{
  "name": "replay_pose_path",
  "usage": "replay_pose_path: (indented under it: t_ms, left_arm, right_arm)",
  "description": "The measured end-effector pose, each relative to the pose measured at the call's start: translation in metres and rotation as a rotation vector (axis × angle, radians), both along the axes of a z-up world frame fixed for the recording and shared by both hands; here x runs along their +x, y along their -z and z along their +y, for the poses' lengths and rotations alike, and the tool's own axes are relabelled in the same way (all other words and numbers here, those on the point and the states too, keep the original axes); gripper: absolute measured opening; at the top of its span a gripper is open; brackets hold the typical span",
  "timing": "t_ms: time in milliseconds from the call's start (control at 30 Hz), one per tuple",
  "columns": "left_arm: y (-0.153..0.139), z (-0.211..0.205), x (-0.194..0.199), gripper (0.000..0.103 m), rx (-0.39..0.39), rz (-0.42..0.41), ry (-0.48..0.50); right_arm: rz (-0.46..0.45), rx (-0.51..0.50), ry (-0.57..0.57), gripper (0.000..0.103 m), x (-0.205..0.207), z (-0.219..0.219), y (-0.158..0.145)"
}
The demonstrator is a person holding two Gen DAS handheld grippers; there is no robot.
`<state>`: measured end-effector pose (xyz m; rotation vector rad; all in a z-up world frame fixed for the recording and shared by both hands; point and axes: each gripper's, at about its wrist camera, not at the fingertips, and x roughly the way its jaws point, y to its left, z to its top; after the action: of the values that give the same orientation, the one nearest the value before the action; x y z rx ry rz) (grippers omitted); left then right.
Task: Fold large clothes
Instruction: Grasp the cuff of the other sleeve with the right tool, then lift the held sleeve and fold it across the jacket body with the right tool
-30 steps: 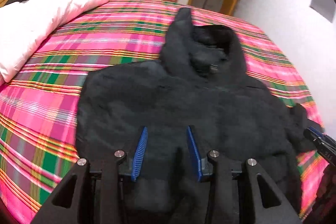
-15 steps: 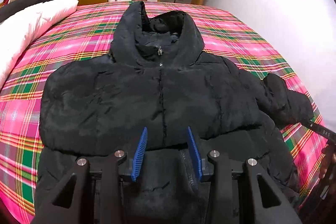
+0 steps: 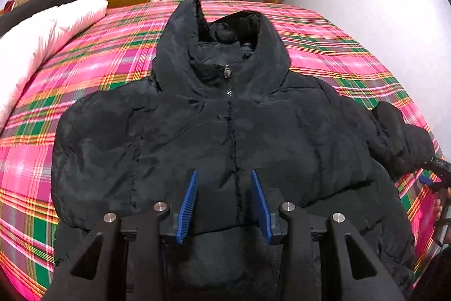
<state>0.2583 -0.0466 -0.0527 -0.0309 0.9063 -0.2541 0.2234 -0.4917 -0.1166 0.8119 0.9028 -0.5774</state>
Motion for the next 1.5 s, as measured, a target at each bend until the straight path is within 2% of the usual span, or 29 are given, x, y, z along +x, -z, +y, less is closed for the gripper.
replay_pose_path:
  t_ms: [200, 300, 333, 367, 467, 633, 667, 733, 833, 1000, 1100, 1267, 1400, 1500]
  left_arm:
    - [0.007, 0.001, 0.004, 0.041, 0.011, 0.020, -0.010]
    - [0.008, -0.003, 0.005, 0.041, 0.036, 0.014, -0.001]
    - [0.008, -0.005, 0.005, 0.041, 0.045, 0.010, 0.004]
    - [0.008, -0.006, 0.006, 0.041, 0.054, 0.007, 0.006]
    - [0.008, -0.009, 0.005, 0.041, 0.079, -0.004, 0.019]
    - [0.005, -0.008, 0.004, 0.041, 0.093, -0.014, 0.019]
    - [0.004, -0.007, 0.003, 0.041, 0.089, -0.013, 0.014]
    - [0.003, -0.001, 0.004, 0.041, 0.042, 0.008, 0.000]
    - [0.000, 0.016, 0.009, 0.041, -0.093, 0.059, -0.046]
    - [-0.010, 0.032, 0.006, 0.041, -0.106, 0.037, -0.099]
    - [-0.019, 0.040, 0.004, 0.041, -0.125, 0.017, -0.109]
    - [-0.032, 0.056, 0.002, 0.041, -0.125, -0.020, -0.132]
    - [-0.037, 0.073, 0.002, 0.041, -0.138, -0.031, -0.166]
    - [-0.040, 0.084, 0.003, 0.041, -0.155, -0.034, -0.194]
  right_arm:
    - [-0.063, -0.010, 0.044, 0.065, 0.011, -0.028, 0.003]
    - [-0.053, -0.034, 0.032, 0.065, 0.015, -0.032, 0.000]
    - [-0.041, -0.057, 0.032, 0.058, 0.016, -0.031, -0.003]
    - [-0.028, -0.079, 0.033, 0.035, 0.015, -0.029, -0.005]
    - [-0.044, -0.061, 0.051, 0.018, 0.011, -0.031, -0.012]
    - [-0.122, -0.132, -0.031, 0.012, 0.011, -0.008, -0.060]
    - [-0.147, -0.156, -0.066, 0.011, 0.010, 0.001, -0.077]
    - [-0.195, -0.197, -0.118, 0.010, 0.010, 0.016, -0.107]
    - [-0.281, -0.235, -0.182, 0.010, 0.023, 0.041, -0.152]
    - [-0.392, -0.257, -0.335, 0.009, 0.039, 0.103, -0.209]
    - [-0.426, -0.247, -0.442, 0.009, 0.059, 0.148, -0.222]
    - [-0.431, -0.224, -0.599, 0.009, 0.083, 0.223, -0.213]
    - [-0.399, -0.176, -0.710, 0.009, 0.104, 0.280, -0.184]
    - [-0.345, -0.134, -0.783, 0.009, 0.121, 0.315, -0.148]
